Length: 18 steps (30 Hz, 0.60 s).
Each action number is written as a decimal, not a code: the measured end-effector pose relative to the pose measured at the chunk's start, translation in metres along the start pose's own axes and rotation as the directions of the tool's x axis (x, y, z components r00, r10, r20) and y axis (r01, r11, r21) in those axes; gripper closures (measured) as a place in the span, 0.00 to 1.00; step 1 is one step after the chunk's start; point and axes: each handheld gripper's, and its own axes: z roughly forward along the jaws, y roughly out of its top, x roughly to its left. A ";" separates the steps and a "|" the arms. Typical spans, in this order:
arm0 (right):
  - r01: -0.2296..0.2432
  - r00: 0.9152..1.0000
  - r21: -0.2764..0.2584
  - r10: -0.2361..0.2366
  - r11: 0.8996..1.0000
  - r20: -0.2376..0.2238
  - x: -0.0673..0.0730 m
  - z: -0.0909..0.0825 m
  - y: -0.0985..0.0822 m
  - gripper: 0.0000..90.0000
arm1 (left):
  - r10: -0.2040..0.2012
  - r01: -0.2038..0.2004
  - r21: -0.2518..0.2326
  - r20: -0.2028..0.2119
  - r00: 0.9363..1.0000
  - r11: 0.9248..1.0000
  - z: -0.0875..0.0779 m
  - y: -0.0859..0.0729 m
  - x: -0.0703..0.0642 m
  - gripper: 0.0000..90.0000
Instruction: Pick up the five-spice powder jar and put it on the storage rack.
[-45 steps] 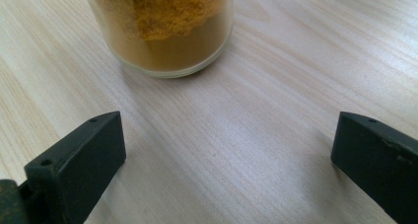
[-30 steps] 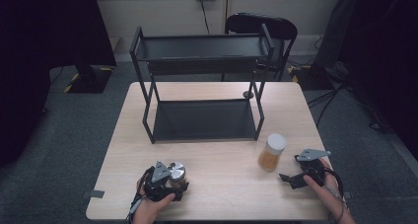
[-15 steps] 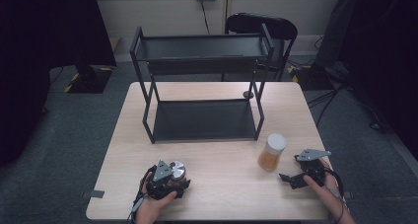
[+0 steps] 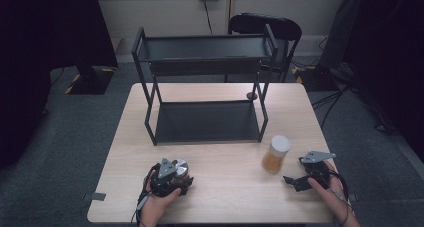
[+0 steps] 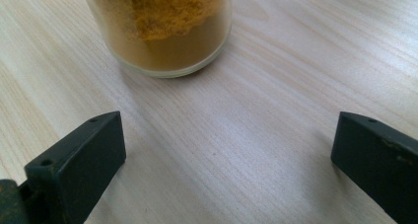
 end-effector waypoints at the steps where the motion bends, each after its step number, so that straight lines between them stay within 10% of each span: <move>1: 0.000 1.000 0.000 0.000 1.000 0.000 0.000 0.000 0.000 0.00 | 0.000 0.000 0.000 0.000 1.000 1.000 0.000 0.000 0.000 0.33; 18: -0.002 1.000 0.000 0.002 1.000 0.003 0.001 0.000 0.000 0.00 | 0.008 -0.008 -0.015 0.031 0.999 1.000 0.010 0.052 0.009 0.34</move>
